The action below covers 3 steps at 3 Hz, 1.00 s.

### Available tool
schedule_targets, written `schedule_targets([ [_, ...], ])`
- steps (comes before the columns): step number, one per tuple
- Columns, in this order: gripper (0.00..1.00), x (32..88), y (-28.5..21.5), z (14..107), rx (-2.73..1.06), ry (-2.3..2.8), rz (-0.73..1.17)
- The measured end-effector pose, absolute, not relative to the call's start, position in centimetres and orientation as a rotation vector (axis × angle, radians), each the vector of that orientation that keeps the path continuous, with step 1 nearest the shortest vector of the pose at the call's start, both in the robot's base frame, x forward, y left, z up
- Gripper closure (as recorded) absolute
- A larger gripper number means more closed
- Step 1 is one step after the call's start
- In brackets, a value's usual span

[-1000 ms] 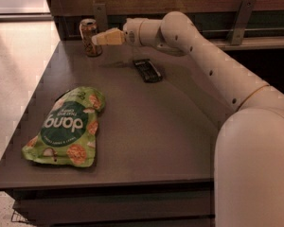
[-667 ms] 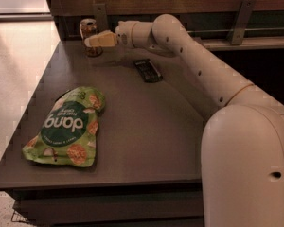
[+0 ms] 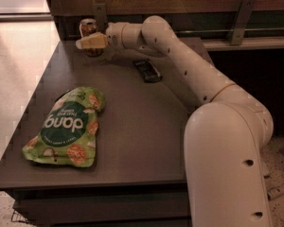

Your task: Pick orange can

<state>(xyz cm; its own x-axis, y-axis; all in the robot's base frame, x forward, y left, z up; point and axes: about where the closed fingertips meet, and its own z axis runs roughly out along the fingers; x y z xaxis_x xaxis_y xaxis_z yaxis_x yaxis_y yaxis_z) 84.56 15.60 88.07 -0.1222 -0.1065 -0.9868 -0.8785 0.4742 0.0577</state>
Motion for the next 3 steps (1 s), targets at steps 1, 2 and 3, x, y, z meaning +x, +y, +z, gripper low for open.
schedule_targets([
  [1,0.15,84.53,16.05,87.96,-0.886,1.565,0.84],
  [2,0.45,84.43,16.51,87.82,-0.89,1.565,0.846],
  [3,0.69,84.36,16.79,87.74,-0.893,1.564,0.849],
])
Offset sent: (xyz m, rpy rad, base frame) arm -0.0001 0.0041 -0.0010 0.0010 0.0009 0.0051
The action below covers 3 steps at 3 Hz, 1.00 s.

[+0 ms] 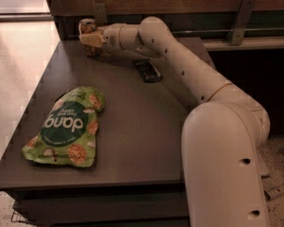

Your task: Pick orange can

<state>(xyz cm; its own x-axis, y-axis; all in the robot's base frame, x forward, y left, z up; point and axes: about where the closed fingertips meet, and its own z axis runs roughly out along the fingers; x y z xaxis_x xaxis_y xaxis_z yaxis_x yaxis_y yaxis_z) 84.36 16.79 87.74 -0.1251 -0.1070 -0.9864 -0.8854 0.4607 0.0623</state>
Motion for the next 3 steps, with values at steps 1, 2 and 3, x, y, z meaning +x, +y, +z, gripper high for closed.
schedule_targets([
  [1,0.92,84.28,17.12,87.65,-0.896,1.564,0.853],
  [2,1.0,84.19,17.42,87.58,-0.899,1.564,0.857],
  [3,1.0,84.19,17.42,87.58,-0.899,1.564,0.857],
])
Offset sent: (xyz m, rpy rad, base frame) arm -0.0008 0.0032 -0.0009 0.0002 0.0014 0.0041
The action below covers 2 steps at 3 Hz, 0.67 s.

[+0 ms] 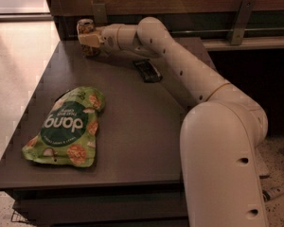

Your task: Pick orange can

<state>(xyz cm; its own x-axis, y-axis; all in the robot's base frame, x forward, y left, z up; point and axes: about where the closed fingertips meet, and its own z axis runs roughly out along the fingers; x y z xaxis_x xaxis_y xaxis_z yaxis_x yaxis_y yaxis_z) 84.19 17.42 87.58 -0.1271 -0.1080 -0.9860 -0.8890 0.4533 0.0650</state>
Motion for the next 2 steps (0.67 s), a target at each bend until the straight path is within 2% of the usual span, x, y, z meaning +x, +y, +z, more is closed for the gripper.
schedule_targets([
  [2,1.0,81.5,14.5,92.9,-0.906,1.52,0.827],
])
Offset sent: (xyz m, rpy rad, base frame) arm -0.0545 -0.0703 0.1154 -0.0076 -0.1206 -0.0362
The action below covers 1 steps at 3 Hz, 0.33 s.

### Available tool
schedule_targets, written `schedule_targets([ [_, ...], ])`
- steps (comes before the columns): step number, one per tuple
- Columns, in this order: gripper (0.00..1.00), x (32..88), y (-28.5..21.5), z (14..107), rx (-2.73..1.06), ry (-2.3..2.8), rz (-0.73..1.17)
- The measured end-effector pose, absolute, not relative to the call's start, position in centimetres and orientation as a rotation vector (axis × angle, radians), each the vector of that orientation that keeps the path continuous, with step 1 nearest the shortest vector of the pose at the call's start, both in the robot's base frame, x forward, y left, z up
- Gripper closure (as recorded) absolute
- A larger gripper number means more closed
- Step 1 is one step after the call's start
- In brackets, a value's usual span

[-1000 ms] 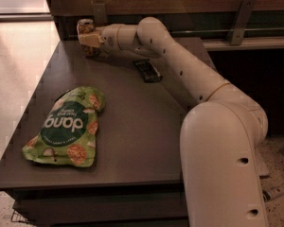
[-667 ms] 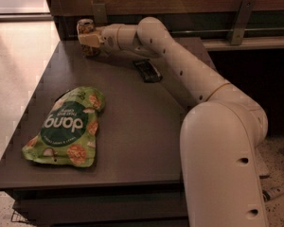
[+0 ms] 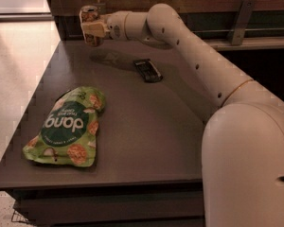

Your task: Pick orange can

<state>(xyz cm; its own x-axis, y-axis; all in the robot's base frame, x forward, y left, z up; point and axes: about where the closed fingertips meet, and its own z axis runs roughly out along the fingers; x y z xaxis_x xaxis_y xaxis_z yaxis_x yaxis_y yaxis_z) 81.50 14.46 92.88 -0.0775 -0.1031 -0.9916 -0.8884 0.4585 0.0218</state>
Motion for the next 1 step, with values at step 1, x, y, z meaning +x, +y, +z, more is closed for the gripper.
schedule_targets([
  [1,1.0,80.1,12.61,96.2,-0.905,1.486,0.802],
])
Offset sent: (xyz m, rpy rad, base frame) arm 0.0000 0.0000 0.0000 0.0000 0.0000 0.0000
